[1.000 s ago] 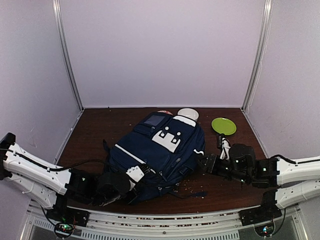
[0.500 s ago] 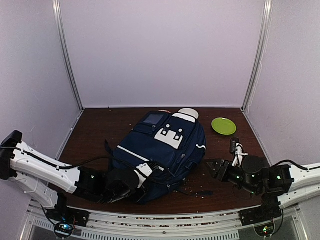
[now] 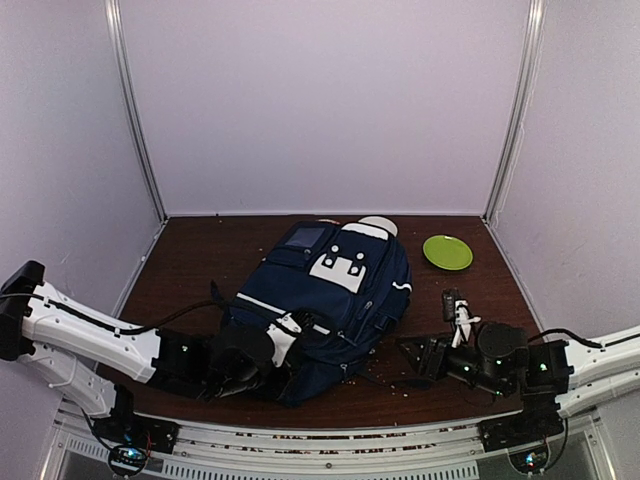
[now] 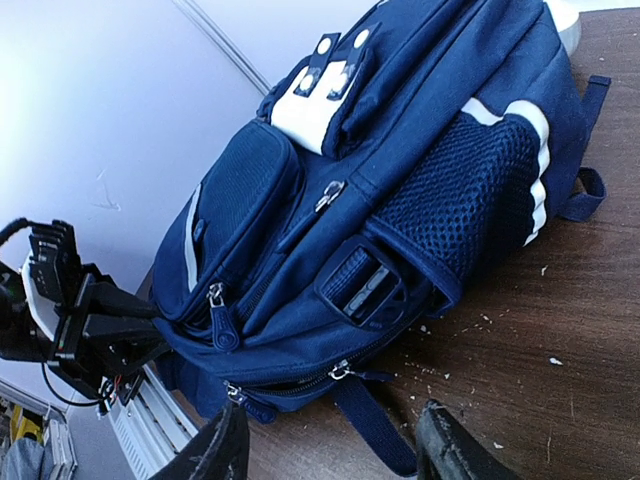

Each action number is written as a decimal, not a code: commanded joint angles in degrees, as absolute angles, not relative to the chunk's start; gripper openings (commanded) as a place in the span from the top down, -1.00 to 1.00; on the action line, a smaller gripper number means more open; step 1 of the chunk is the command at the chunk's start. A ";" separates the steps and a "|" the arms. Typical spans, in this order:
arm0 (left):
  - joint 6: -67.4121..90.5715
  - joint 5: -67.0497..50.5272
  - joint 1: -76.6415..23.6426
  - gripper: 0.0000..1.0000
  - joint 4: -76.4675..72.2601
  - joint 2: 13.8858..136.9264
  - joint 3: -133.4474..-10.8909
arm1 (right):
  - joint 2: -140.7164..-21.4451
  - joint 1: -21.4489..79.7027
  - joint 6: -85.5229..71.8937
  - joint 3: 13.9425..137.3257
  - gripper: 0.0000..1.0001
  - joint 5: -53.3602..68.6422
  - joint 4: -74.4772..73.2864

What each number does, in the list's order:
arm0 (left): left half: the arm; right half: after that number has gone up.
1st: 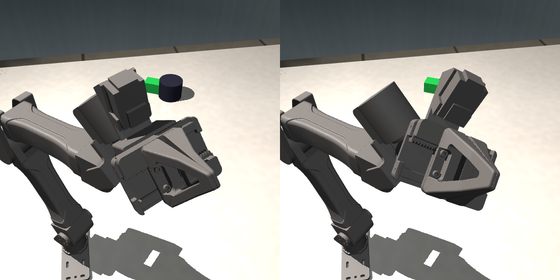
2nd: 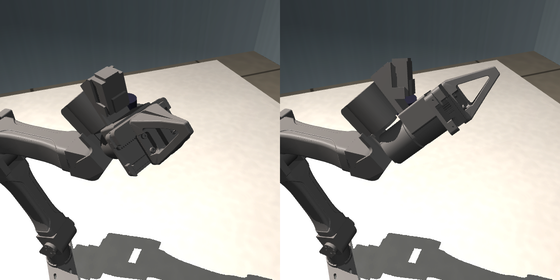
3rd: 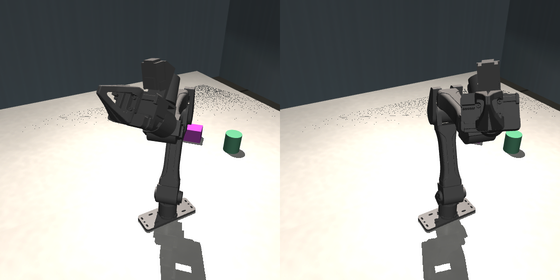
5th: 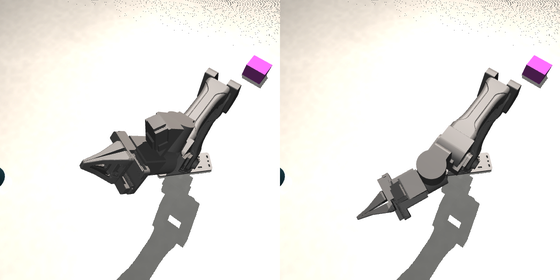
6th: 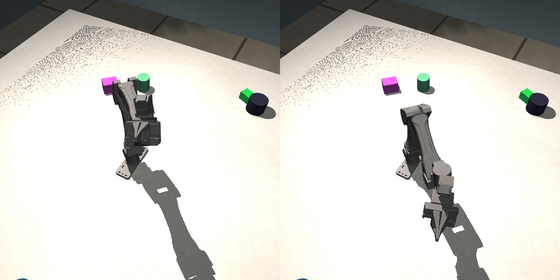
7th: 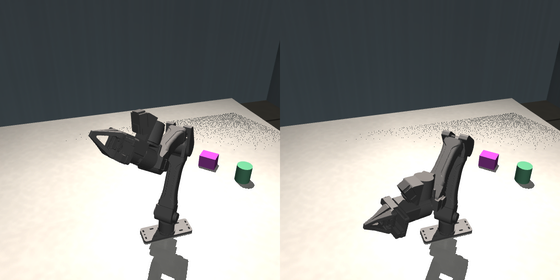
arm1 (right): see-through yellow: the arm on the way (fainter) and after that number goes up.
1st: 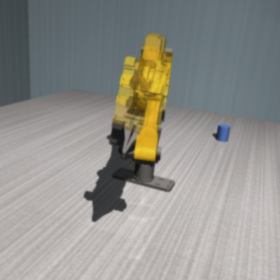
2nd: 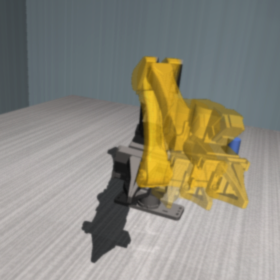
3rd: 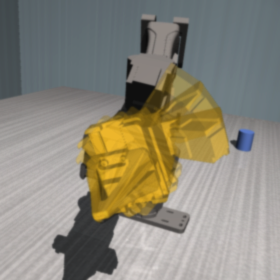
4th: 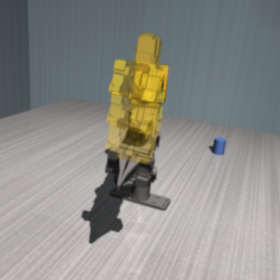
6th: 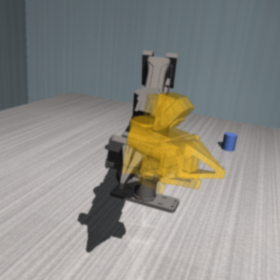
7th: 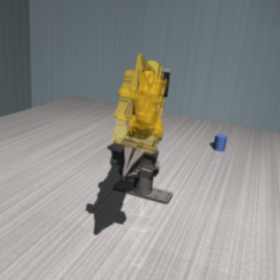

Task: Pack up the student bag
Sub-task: Adjust the student bag at the center of the board, then zip the student bag at the center of the board.

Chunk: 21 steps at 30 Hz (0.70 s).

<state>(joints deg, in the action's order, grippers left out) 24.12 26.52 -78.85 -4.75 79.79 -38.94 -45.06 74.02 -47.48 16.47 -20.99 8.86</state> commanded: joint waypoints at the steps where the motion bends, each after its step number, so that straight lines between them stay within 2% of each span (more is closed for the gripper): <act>1: 29.80 25.31 -75.26 1.00 -14.54 74.88 -35.26 | -47.15 74.32 -44.43 17.50 -0.13 -17.25 11.65; 12: 32.80 18.38 -69.94 1.00 -19.30 67.60 -29.03 | -53.93 75.13 -42.25 20.39 -0.10 -14.59 14.11; 17: 32.55 18.30 -69.61 1.00 -18.20 66.63 -28.57 | -56.27 74.62 -45.33 19.78 -0.08 -11.98 20.93; 21: 31.33 19.46 -69.60 1.00 -15.78 65.42 -28.57 | -58.64 74.31 -43.19 19.25 -0.16 -6.87 27.93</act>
<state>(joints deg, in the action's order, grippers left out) 29.56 15.20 -71.18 -12.64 67.79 -28.97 -56.90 74.59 -44.21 19.16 -12.21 18.96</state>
